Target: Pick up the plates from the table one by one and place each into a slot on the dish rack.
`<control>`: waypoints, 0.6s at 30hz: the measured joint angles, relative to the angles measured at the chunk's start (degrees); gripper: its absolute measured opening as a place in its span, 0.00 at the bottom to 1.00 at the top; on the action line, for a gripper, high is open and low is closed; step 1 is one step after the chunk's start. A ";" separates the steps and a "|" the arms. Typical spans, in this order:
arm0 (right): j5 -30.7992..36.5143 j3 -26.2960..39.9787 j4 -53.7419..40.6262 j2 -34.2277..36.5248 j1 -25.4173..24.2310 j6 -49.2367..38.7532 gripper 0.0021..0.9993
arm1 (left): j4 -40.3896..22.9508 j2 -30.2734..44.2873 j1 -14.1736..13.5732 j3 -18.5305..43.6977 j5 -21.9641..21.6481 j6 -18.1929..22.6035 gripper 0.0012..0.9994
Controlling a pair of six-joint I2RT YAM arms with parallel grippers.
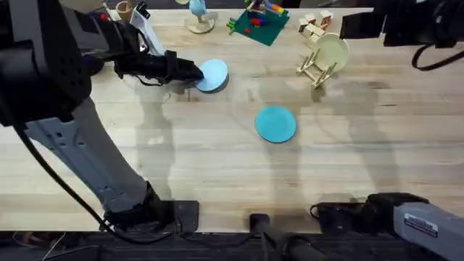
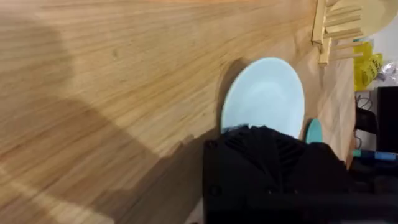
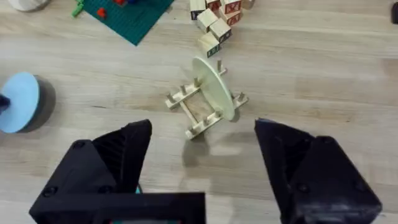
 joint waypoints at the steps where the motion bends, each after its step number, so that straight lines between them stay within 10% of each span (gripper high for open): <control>1: 0.00 0.00 0.00 0.00 0.00 0.00 1.00 | 0.00 0.00 0.00 0.00 -0.04 0.00 0.04; 18: 0.01 0.00 0.00 0.00 0.00 0.00 1.00 | -0.31 0.00 -0.32 0.33 -1.07 -0.15 0.04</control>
